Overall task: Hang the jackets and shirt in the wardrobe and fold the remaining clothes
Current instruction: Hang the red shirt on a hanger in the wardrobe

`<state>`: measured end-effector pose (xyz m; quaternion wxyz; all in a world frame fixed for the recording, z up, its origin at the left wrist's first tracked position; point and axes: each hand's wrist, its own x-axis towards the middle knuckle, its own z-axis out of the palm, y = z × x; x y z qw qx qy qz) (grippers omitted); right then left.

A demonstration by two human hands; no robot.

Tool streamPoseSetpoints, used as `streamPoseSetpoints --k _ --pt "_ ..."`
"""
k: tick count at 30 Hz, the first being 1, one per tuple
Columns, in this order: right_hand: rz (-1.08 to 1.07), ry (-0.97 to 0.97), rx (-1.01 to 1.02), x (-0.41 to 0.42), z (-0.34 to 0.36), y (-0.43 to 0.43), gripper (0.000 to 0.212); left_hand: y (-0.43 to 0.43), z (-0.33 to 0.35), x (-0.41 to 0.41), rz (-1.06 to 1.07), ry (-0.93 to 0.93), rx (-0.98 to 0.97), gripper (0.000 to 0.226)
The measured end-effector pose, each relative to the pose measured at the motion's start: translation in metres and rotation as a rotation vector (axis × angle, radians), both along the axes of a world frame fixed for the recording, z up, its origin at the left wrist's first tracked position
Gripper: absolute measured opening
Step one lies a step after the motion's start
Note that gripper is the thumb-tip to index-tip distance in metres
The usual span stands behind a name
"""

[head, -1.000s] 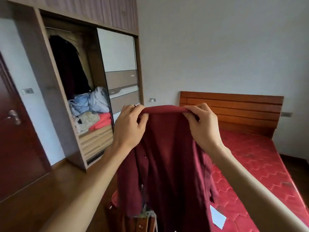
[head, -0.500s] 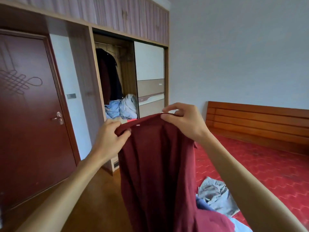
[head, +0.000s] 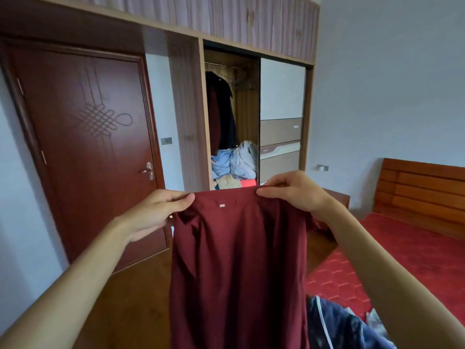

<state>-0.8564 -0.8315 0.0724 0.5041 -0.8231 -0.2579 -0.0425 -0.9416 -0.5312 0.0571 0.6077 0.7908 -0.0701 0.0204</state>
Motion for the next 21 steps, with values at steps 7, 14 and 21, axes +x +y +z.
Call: streamPoseSetpoints --k 7,14,21 --pt "0.040 -0.116 -0.060 0.095 -0.017 0.088 0.048 0.080 -0.005 0.071 0.050 0.038 -0.070 0.029" --pt "-0.053 -0.191 0.096 0.202 -0.026 0.155 0.033 0.162 0.007 0.160 -0.051 0.066 0.056 0.040" --pt "0.037 -0.310 0.122 0.284 -0.023 0.215 0.010 0.225 -0.002 0.251 0.029 -0.225 0.460 0.054"
